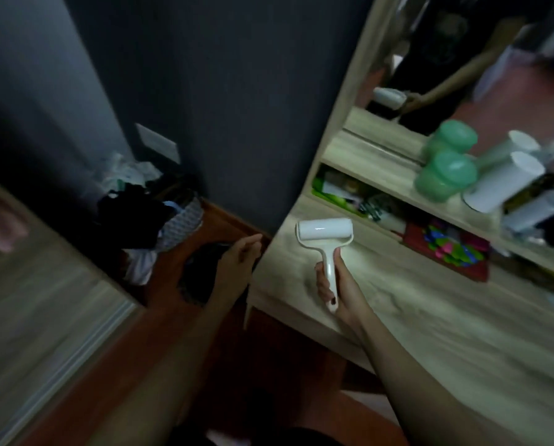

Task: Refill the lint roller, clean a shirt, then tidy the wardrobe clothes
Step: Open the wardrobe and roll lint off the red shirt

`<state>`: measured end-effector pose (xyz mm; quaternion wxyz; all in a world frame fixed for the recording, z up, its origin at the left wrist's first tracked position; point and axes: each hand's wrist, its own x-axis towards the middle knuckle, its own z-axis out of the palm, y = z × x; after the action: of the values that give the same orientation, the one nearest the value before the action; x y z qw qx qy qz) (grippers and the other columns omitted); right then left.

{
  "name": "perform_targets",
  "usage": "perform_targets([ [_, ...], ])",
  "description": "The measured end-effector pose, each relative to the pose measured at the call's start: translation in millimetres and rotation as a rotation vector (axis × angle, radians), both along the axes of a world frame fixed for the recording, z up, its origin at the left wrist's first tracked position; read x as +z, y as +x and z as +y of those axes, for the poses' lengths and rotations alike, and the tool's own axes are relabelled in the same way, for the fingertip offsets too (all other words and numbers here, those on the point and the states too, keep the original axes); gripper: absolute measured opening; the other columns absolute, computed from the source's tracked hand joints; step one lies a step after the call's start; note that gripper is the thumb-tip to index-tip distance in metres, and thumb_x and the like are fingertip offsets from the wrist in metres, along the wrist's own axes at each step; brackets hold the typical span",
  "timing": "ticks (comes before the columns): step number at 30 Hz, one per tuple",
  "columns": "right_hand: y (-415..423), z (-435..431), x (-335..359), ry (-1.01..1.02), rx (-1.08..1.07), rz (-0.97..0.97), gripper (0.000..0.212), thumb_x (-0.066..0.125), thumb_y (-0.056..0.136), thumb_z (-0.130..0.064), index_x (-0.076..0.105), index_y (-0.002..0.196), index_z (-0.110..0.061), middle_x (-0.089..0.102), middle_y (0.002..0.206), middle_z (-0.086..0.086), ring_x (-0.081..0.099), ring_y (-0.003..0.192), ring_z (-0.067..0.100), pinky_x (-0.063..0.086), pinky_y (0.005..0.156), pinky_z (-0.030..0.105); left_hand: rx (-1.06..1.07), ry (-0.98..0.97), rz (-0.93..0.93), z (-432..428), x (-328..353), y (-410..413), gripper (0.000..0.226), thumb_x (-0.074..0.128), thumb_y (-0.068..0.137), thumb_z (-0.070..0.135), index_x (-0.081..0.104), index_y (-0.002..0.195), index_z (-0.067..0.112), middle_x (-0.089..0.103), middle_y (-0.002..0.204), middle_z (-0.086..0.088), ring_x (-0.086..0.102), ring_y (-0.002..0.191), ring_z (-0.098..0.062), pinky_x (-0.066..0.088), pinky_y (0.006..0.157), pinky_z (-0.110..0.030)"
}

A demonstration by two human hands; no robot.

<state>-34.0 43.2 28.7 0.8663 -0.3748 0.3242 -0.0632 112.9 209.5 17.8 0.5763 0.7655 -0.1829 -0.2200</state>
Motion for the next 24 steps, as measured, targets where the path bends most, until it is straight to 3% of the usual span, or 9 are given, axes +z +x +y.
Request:
perform_targets([
  [3, -19.5, -31.4, -20.1, 0.124, -0.082, 0.001, 0.058, 0.041, 0.089, -0.061, 0.058, 0.072, -0.008, 0.043, 0.046, -0.001, 0.032, 0.027, 0.008, 0.022, 0.025, 0.017, -0.122, 0.046, 0.054, -46.3, -23.4, -19.0, 0.023, 0.058, 0.088, 0.047, 0.061, 0.109, 0.039, 0.064, 0.120, 0.003, 0.059, 0.116, -0.017, 0.045, 0.098, -0.029],
  [5, -30.8, -46.3, -38.6, 0.155, -0.103, -0.001, 0.057, 0.041, 0.090, -0.062, 0.060, 0.078, -0.009, 0.044, 0.048, -0.001, 0.033, 0.029, 0.008, 0.022, 0.026, 0.017, -0.230, 0.148, -0.077, -66.4, -42.1, -30.4, 0.036, 0.055, 0.089, 0.045, 0.063, 0.119, 0.028, 0.057, 0.135, -0.004, 0.052, 0.128, -0.022, 0.038, 0.107, -0.031],
  [8, -40.6, -58.2, -55.2, 0.106, -0.138, 0.074, 0.063, 0.039, 0.091, -0.062, 0.065, 0.077, -0.007, 0.042, 0.046, 0.000, 0.032, 0.028, 0.008, 0.025, 0.027, 0.018, -0.327, 0.307, -0.296, -83.8, -59.3, -39.5, 0.058, 0.040, 0.087, 0.046, 0.059, 0.129, 0.011, 0.047, 0.145, -0.011, 0.046, 0.133, -0.025, 0.035, 0.107, -0.037],
  [11, -43.9, -64.1, -58.5, 0.097, -0.151, 0.122, 0.067, 0.035, 0.092, -0.063, 0.063, 0.087, -0.002, 0.041, 0.047, 0.000, 0.034, 0.028, 0.008, 0.028, 0.026, 0.018, -0.429, 0.450, -0.431, -91.2, -72.8, -44.2, 0.076, 0.023, 0.082, 0.051, 0.050, 0.138, 0.007, 0.038, 0.150, -0.015, 0.034, 0.141, -0.031, 0.014, 0.113, -0.037],
  [13, -45.0, -69.0, -61.8, 0.048, -0.152, 0.186, 0.072, 0.035, 0.091, -0.065, 0.062, 0.098, 0.002, 0.043, 0.047, 0.000, 0.037, 0.030, 0.007, 0.031, 0.028, 0.018, -0.451, 0.495, -0.489, -92.6, -79.8, -45.2, 0.072, 0.026, 0.084, 0.048, 0.049, 0.138, 0.006, 0.041, 0.148, -0.017, 0.036, 0.139, -0.035, 0.008, 0.111, -0.037],
  [15, -46.1, -73.9, -63.9, -0.022, -0.154, 0.241, 0.078, 0.038, 0.089, -0.067, 0.063, 0.106, 0.005, 0.047, 0.052, 0.001, 0.041, 0.035, 0.009, 0.035, 0.032, 0.019, -0.457, 0.518, -0.522, -93.6, -84.2, -44.9, 0.066, 0.031, 0.087, 0.044, 0.050, 0.137, 0.006, 0.044, 0.146, -0.018, 0.040, 0.136, -0.038, 0.013, 0.112, -0.042],
  [18, -47.9, -73.7, -58.2, -0.257, -0.177, 0.375, 0.073, 0.043, 0.089, -0.065, 0.067, 0.102, 0.003, 0.056, 0.059, 0.007, 0.048, 0.042, 0.014, 0.040, 0.038, 0.022, -0.467, 0.581, -0.533, -96.1, -87.7, -44.1, 0.074, 0.020, 0.086, 0.051, 0.039, 0.145, 0.012, 0.032, 0.154, -0.013, 0.026, 0.145, -0.030, 0.013, 0.116, -0.046],
  [21, -51.3, -61.5, -52.5, -0.629, -0.290, 0.500, 0.050, 0.052, 0.092, -0.053, 0.059, 0.109, -0.007, 0.063, 0.070, 0.006, 0.057, 0.053, 0.013, 0.046, 0.049, 0.024, -0.463, 0.583, -0.548, -97.3, -90.0, -42.7, 0.080, 0.014, 0.082, 0.055, 0.033, 0.148, 0.015, 0.025, 0.158, -0.009, 0.017, 0.148, -0.026, 0.008, 0.117, -0.044],
  [24, -61.3, -47.7, -57.4, -0.951, -0.330, 0.540, 0.043, 0.061, 0.090, -0.037, 0.047, 0.127, -0.019, 0.061, 0.089, -0.005, 0.058, 0.074, -0.004, 0.044, 0.063, 0.008, -0.466, 0.592, -0.560, -97.5, -90.8, -41.2, 0.077, 0.018, 0.084, 0.055, 0.030, 0.149, 0.016, 0.021, 0.159, -0.007, 0.013, 0.149, -0.024, 0.006, 0.117, -0.042],
])
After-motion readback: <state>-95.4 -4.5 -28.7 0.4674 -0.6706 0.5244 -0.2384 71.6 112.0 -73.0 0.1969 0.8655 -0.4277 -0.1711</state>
